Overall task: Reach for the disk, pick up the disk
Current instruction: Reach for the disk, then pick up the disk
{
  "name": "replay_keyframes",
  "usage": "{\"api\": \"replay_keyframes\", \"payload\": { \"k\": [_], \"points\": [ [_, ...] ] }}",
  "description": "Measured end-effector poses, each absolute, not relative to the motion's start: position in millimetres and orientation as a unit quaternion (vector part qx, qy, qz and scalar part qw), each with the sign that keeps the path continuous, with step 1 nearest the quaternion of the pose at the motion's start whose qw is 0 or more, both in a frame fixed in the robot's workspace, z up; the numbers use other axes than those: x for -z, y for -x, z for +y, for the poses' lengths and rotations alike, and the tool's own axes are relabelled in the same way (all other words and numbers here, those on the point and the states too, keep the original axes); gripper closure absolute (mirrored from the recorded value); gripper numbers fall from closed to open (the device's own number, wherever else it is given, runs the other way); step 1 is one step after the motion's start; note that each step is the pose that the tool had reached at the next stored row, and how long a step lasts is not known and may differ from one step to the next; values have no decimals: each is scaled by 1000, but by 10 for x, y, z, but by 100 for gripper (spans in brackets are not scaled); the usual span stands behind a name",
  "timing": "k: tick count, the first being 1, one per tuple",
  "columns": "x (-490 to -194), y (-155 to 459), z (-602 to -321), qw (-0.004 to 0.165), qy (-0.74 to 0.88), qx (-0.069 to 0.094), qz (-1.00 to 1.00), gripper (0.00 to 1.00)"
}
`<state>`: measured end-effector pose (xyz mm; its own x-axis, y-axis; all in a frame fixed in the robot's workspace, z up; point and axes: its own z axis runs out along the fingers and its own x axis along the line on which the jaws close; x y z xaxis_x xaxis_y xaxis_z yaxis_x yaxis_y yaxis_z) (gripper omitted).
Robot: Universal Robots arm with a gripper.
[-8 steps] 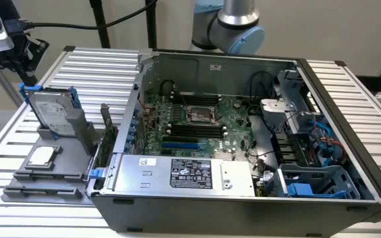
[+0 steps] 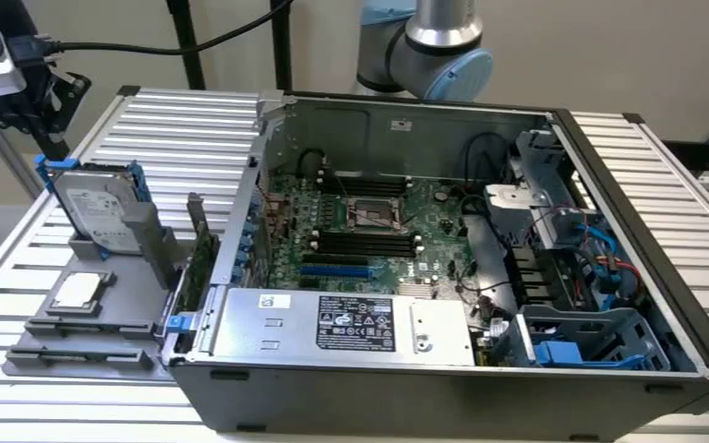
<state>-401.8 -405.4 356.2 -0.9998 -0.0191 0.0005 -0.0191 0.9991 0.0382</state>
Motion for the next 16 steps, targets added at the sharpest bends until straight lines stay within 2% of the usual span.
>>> {"api": "replay_keyframes", "payload": {
  "k": [8, 16],
  "points": [
    [-3563, 4056, -4043, 0, -10, 19, -1000, 89],
    [-3562, 4146, -3891, 0, -10, 18, -1000, 89]
  ]
}}
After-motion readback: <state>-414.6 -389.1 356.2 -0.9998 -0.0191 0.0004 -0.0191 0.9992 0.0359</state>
